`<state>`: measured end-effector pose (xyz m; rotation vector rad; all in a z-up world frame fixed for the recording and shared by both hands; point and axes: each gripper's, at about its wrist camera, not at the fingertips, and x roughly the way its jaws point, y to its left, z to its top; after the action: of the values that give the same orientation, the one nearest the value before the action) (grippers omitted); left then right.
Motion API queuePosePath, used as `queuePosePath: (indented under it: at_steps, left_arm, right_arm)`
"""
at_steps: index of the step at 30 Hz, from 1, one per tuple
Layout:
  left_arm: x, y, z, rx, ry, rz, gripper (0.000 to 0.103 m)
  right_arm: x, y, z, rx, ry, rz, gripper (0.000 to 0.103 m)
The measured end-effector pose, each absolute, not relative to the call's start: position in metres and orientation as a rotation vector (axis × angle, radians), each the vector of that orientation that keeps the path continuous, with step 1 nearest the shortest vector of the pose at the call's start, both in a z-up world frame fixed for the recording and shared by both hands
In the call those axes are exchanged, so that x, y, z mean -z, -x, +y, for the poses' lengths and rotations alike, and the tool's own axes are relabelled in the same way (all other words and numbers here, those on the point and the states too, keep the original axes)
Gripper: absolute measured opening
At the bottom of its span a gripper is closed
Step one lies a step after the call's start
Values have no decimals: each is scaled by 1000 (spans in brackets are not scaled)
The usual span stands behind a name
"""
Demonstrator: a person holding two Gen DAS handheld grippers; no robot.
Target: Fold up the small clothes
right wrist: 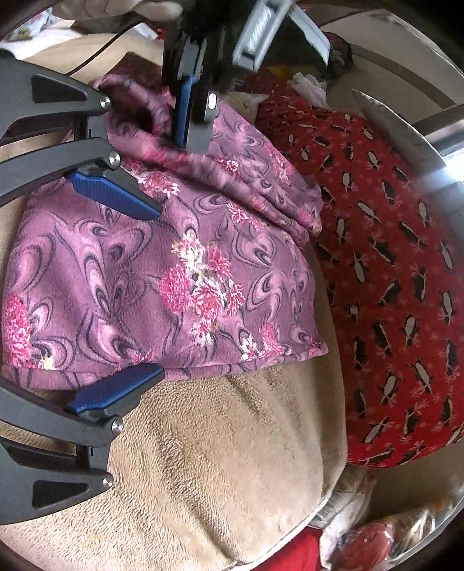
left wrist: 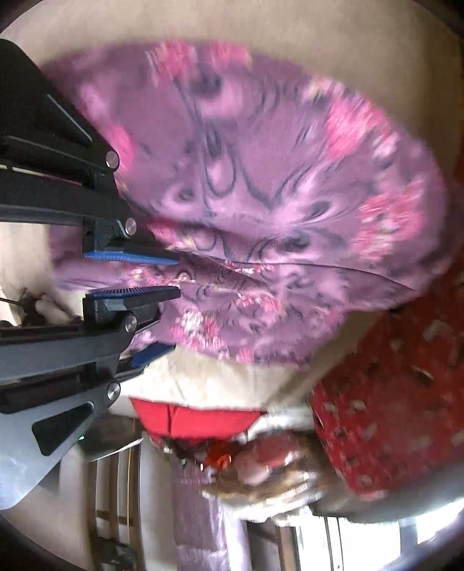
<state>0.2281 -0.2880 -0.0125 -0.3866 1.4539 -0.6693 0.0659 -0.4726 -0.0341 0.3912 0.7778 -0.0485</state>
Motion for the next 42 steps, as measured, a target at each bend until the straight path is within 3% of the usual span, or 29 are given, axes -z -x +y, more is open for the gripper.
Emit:
queuePosePath:
  at_steps: [4,9,15,17,18,19,20,21,30,33,40,42]
  left_arm:
    - [-15,-235,-230,607,444,1295,53]
    - [13,-253,-187,426,453,1312,54]
    - [44,-255,-176,464,565,1352,60]
    - [45,-256,-171,481,573,1352,60]
    - [45,-256,-171,483,571,1351,60]
    - [45,-256,-167,483,570,1350,60]
    - [44,-256,-166,483,567,1350,60]
    - [43,-255,-167,480,563,1348,60]
    - [-6,-243,-192,468,381,1244,60]
    - [0,-236,-218,471,283,1272,60]
    - [39,-218,-265,433,89,1355,61]
    - [31,-222,-258,466,119,1346,60]
  right_arm:
    - [11,-65,-484,54,-474,737,85]
    - [-11,-101,-469,-78,-530,728,85]
    - [12,-154,-432,-169,-557,847,82]
    - [12,-158,-417,-228,-540,833,70]
    - [13,-159,-409,-263,-523,835,49]
    - [13,-159,-399,-280,-478,849,35]
    - [12,-159,-389,-274,-407,861,30]
    - [11,-157,-380,-279,-345,861,15]
    - [-27,-116,-438,-229,-414,733,10]
    - [-31,-101,-466,-167,-410,724,10]
    - [24,-96,-505,-49,-456,869,11]
    - [19,-95,-510,-74,-525,845,18]
